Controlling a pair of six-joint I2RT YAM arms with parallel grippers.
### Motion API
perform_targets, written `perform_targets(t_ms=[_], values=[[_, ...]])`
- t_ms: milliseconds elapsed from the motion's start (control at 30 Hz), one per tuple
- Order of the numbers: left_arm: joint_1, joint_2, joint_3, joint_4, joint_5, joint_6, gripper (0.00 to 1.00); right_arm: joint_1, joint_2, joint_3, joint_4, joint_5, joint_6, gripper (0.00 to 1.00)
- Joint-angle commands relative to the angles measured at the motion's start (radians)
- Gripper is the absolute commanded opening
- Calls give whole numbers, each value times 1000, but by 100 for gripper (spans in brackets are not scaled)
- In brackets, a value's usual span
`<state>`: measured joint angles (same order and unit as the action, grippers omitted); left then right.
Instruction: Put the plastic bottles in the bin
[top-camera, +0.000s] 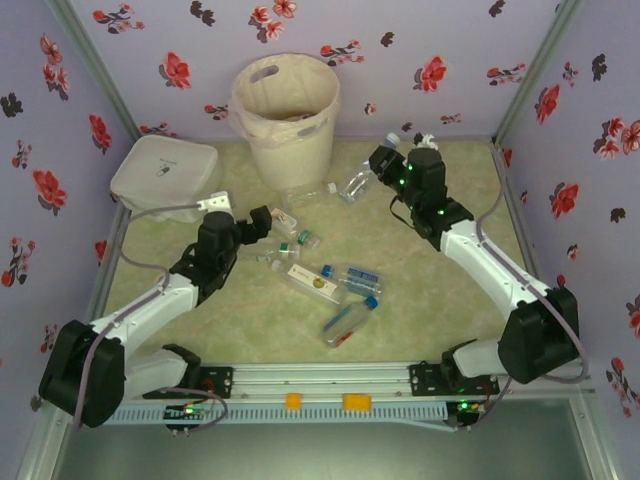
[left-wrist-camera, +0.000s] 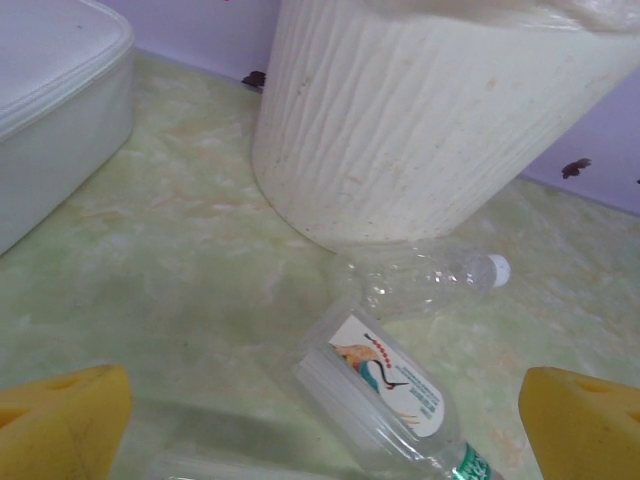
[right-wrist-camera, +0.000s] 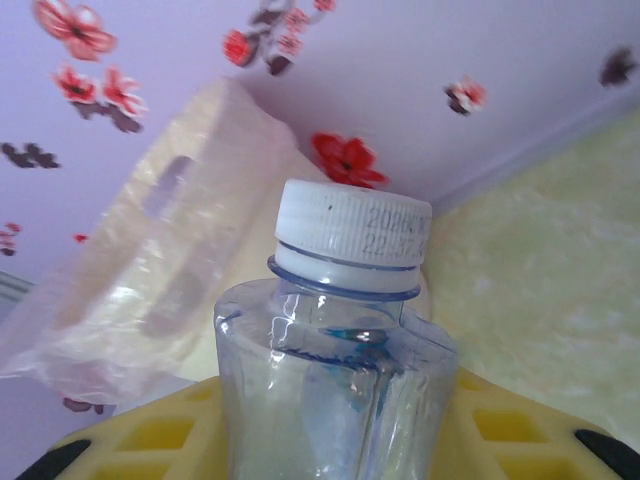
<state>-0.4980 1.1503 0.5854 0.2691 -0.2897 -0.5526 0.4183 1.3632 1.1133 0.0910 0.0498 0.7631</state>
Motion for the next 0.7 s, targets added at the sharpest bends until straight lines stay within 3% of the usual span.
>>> perform_targets(t_ms=[0, 300, 667], values=[[24, -41, -28, 31, -35, -33, 100, -4, 7, 93, 4, -29, -93, 38], [39, -100, -90, -10, -32, -54, 100, -2, 228, 438, 86, -101, -131, 38], [42, -164, -116, -90, -4, -43, 100, -4, 663, 983, 133, -196, -164, 37]])
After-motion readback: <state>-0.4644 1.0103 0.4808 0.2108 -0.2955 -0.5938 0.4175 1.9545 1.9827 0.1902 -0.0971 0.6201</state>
